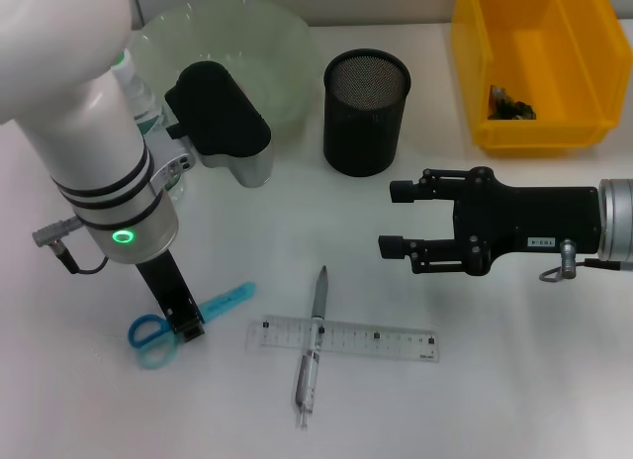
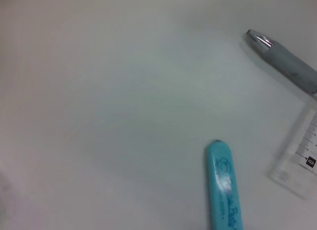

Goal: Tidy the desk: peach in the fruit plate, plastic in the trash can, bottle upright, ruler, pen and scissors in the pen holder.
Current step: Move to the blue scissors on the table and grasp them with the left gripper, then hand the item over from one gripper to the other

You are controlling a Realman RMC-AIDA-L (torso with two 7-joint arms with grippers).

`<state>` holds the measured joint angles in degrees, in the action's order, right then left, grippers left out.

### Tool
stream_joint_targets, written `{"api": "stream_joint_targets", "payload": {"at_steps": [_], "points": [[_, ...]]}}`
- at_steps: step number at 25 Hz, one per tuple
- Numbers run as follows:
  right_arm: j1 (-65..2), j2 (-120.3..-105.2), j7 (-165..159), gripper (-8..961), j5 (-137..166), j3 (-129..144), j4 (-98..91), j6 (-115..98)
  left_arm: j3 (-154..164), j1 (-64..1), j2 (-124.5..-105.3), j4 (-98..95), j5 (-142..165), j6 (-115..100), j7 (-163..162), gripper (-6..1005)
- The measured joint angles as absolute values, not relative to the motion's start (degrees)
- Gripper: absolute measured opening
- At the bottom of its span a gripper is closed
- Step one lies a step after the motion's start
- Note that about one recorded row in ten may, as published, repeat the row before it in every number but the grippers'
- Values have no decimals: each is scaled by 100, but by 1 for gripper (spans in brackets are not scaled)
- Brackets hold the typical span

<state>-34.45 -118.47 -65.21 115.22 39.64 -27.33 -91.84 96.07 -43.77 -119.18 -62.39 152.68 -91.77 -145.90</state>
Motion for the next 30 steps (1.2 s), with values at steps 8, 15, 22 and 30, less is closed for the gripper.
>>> {"api": "stream_joint_targets", "payload": {"at_steps": [8, 15, 22, 30], "points": [[-3446, -11834, -6522, 728, 11513, 3958, -2738, -9203, 9615, -4394, -11918, -6240, 15290, -9182, -14590, 321], [-3445, -11796, -6522, 728, 11504, 3955, -2743, -9207, 9525, -4349, -11918, -6590, 15242, -9262, -14642, 250], [-3443, -11787, -6522, 727, 11507, 3955, -2742, -9212, 9272, -4155, -11895, -7011, 15082, -9386, -14596, 251], [-3413, -11777, -6524, 728, 11514, 3955, -2742, -9212, 8860, -3925, -11884, -7197, 14713, -9351, -14406, 251]]}}
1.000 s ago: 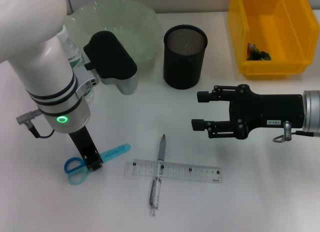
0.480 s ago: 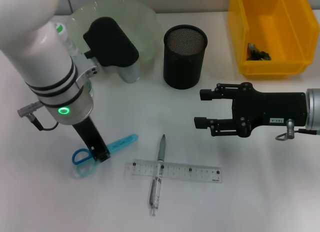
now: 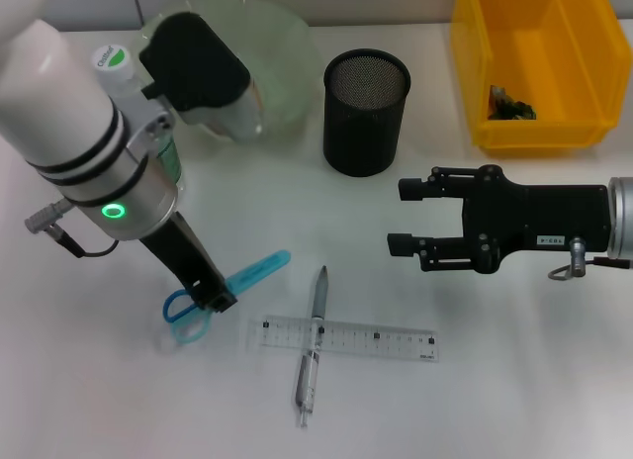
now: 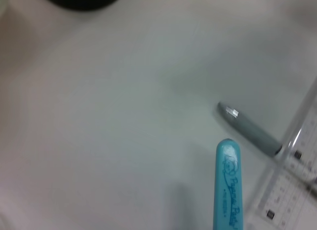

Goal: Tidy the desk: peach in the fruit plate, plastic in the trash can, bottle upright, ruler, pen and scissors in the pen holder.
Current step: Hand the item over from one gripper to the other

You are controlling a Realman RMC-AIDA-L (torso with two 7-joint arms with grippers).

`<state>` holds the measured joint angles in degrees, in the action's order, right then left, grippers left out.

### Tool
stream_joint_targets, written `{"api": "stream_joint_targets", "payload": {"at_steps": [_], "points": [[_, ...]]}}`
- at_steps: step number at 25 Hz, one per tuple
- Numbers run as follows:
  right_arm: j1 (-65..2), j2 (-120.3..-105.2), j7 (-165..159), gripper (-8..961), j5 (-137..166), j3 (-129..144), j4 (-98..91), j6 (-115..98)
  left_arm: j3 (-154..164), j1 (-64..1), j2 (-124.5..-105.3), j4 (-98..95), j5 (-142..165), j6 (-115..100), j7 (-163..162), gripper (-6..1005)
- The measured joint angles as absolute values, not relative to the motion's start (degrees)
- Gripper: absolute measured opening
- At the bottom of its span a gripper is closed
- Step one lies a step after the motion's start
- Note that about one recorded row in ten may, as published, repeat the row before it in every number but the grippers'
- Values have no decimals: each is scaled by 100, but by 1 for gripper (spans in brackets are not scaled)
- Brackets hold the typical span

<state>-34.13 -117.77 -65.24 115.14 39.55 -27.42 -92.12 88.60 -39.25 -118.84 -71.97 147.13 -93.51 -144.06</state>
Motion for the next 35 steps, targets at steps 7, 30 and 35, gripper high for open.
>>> {"api": "stream_joint_targets", "payload": {"at_steps": [7, 30, 35], "points": [[-3397, -11777, -6527, 728, 11521, 3955, -2714, -9205, 7918, -3640, -11873, -7321, 14089, -9338, -13918, 250], [-3249, -11810, -6403, 728, 11523, 3955, -2696, -9158, 5498, -3340, -11842, -4390, 10650, -9172, -11546, 251], [-3187, -11824, -6316, 727, 11521, 3955, -2681, -9157, 5250, -3249, -11848, -3225, 9726, -9164, -10811, 251]]}}
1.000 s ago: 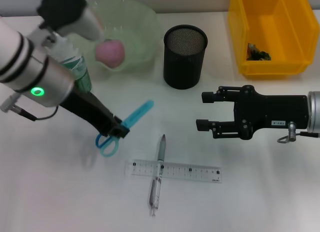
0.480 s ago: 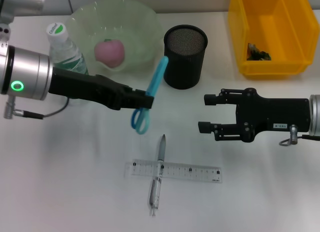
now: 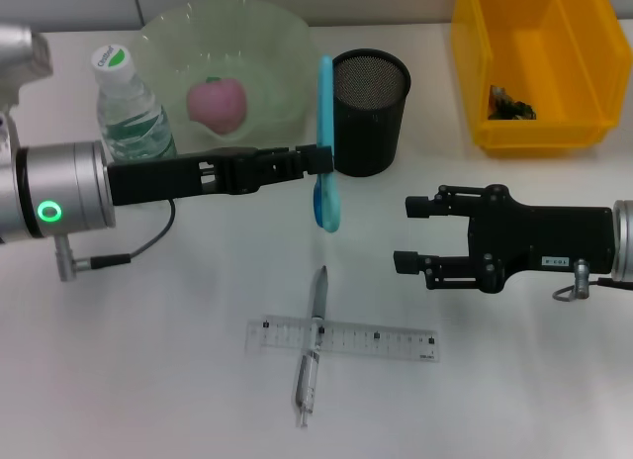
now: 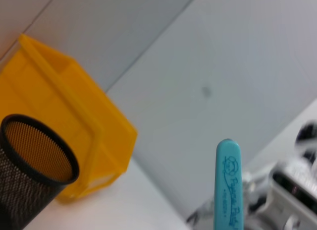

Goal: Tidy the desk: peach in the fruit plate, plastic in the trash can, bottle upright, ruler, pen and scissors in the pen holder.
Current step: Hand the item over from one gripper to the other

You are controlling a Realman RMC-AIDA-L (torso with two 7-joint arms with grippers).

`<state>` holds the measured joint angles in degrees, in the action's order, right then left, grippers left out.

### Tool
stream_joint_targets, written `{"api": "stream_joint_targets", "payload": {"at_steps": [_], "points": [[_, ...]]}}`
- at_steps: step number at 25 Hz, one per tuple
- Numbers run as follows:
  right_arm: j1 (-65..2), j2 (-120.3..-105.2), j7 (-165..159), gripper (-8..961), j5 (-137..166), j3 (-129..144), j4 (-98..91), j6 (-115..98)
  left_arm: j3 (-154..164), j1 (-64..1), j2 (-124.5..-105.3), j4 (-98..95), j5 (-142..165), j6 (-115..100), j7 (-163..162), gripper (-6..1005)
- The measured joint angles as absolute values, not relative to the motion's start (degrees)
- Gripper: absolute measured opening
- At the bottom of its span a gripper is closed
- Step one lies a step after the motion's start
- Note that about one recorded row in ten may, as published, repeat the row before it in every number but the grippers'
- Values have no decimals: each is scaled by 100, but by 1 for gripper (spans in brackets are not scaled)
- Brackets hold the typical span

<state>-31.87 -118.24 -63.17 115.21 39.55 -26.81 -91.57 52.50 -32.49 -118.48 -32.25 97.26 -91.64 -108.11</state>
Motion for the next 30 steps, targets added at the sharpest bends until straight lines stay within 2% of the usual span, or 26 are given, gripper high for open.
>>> {"api": "stream_joint_targets", "payload": {"at_steps": [7, 16, 30], "points": [[-3114, -11889, -6039, 728, 11494, 3915, -2581, -9063, 5246, -3129, -11876, -1936, 8935, -8880, -10154, 251], [-3102, -11892, -5811, 728, 11478, 3902, -2448, -8993, 5239, -3071, -11900, -978, 8469, -8509, -10072, 250], [-3062, -11891, -5549, 727, 11478, 3893, -2343, -8942, 5229, -3094, -11918, -745, 8186, -8459, -10118, 250]]}}
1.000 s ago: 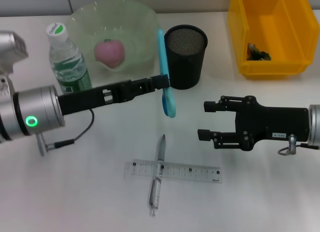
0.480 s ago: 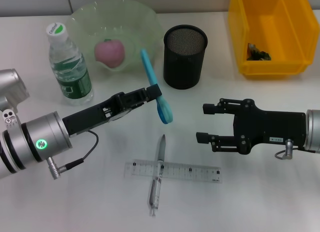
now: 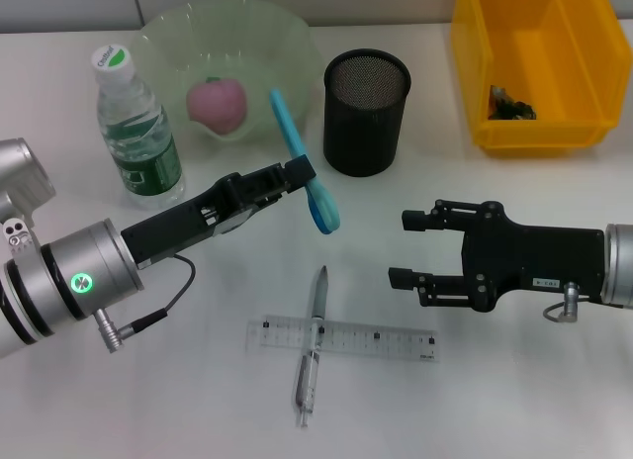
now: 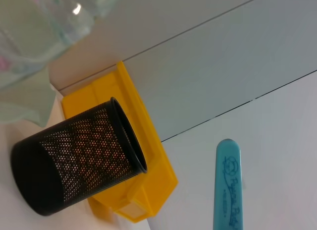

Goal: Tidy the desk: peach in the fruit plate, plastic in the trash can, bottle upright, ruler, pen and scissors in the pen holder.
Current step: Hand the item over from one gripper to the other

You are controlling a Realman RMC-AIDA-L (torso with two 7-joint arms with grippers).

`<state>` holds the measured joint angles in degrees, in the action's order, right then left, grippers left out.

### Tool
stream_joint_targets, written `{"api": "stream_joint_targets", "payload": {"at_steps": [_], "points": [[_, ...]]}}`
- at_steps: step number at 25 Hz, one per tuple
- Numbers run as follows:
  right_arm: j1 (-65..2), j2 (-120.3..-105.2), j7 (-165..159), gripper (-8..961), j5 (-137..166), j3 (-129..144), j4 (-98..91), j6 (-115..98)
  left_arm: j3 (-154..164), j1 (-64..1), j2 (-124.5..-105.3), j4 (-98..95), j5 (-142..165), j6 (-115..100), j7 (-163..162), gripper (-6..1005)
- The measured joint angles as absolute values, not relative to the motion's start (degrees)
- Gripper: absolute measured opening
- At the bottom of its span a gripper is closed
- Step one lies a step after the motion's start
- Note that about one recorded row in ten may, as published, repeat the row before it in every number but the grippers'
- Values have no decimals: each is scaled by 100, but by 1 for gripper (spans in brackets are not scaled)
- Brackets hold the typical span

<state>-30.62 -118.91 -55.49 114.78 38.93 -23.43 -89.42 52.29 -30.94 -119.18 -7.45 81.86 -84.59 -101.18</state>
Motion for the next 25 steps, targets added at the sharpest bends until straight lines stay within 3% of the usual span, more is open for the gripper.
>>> {"api": "stream_joint_targets", "payload": {"at_steps": [25], "points": [[-3058, -11961, -3356, 728, 9617, 3796, -435, -8563, 4194, -3491, -11918, 1134, 7475, -8386, -8937, 251]]}}
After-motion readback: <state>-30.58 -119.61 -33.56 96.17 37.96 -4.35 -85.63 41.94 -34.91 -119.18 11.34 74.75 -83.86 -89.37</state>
